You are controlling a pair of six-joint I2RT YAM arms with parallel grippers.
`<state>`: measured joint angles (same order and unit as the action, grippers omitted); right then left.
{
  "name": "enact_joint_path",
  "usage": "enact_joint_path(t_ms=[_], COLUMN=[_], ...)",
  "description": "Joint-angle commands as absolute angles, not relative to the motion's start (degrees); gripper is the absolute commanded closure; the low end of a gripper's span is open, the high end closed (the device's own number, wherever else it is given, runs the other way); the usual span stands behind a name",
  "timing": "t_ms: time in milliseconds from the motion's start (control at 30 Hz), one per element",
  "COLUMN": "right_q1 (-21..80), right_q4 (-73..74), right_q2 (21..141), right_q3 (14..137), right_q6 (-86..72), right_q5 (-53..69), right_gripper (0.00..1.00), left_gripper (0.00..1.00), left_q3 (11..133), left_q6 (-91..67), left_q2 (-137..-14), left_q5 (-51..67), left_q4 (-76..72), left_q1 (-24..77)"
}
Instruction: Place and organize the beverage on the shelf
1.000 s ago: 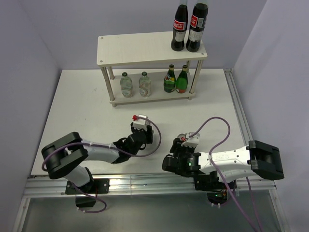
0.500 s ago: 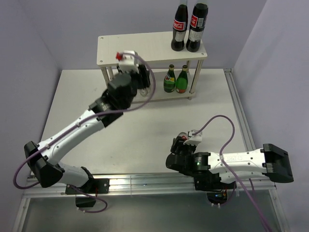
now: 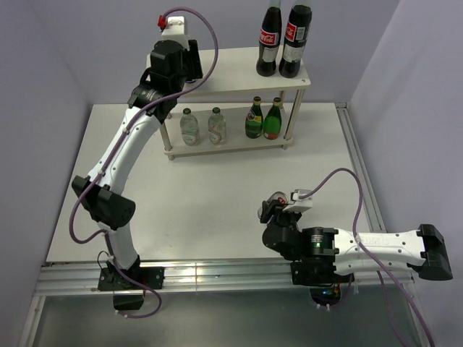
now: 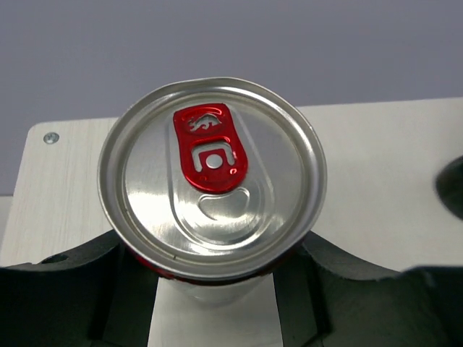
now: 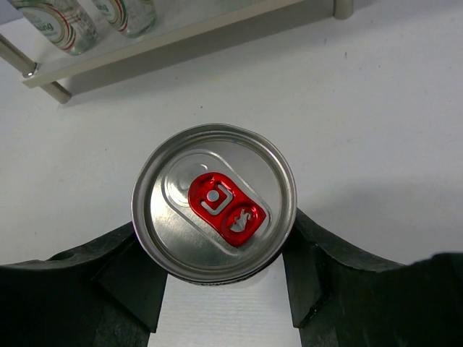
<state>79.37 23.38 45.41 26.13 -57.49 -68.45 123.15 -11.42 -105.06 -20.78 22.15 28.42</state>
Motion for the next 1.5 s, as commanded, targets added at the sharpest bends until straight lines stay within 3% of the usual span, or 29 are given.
enact_joint_path(t_ms=[0, 300, 333, 400, 433, 500, 533, 567, 867, 1000, 1467], right_q1=[79.6, 79.7, 79.7, 79.7, 79.7, 79.7, 79.7, 79.7, 79.5, 76.6, 53.6], right_q4=[22.7, 25.6, 25.5, 24.9, 24.7, 22.8, 21.7, 20.8, 0.2, -7.0, 5.2], right_q2=[41.9, 36.5, 36.1, 35.9, 36.0, 36.3, 36.2, 36.4, 39.5, 46.8, 75.9], right_q3=[29.2, 31.8, 32.1, 32.7, 33.7, 34.7, 35.8, 36.3, 44.5, 53.0, 96.2], right_q6=[-53.3, -50.5, -50.2, -48.5, -48.0, -45.2, -43.6, -40.6, -13.9, -4.8, 1.7], right_q5=[-74.0, -74.9, -75.0, -75.1, -75.1, -75.3, -75.3, -75.3, -72.8, -67.2, -36.0], right_gripper=[1.0, 1.0, 1.0, 1.0, 1.0, 1.0, 1.0, 1.0, 1.0, 1.0, 1.0], left_gripper=[1.0, 1.0, 0.94, 0.72, 0.48, 0.32, 0.12, 0.02, 0.01, 0.01, 0.01], left_q3=[129.0, 125.2, 125.1, 124.5, 123.8, 122.1, 120.3, 119.3, 111.0, 103.7, 65.8], left_q6=[-10.7, -11.5, -11.4, -11.3, -11.0, -11.0, -10.9, -10.9, -13.0, -14.9, -19.4], left_q2=[-106.9, -106.7, -106.7, -106.6, -106.4, -105.4, -104.9, -103.9, -95.5, -87.7, -59.9], left_q5=[-18.1, -18.2, -18.2, -18.3, -18.2, -18.0, -18.2, -18.7, -19.2, -17.8, -14.4], left_q4=[23.5, 22.0, 22.1, 22.4, 22.4, 21.4, 21.0, 20.5, 17.8, 16.7, 11.3], left_q1=[27.0, 24.8, 24.8, 24.8, 24.8, 24.7, 24.7, 24.8, 24.8, 24.7, 25.7])
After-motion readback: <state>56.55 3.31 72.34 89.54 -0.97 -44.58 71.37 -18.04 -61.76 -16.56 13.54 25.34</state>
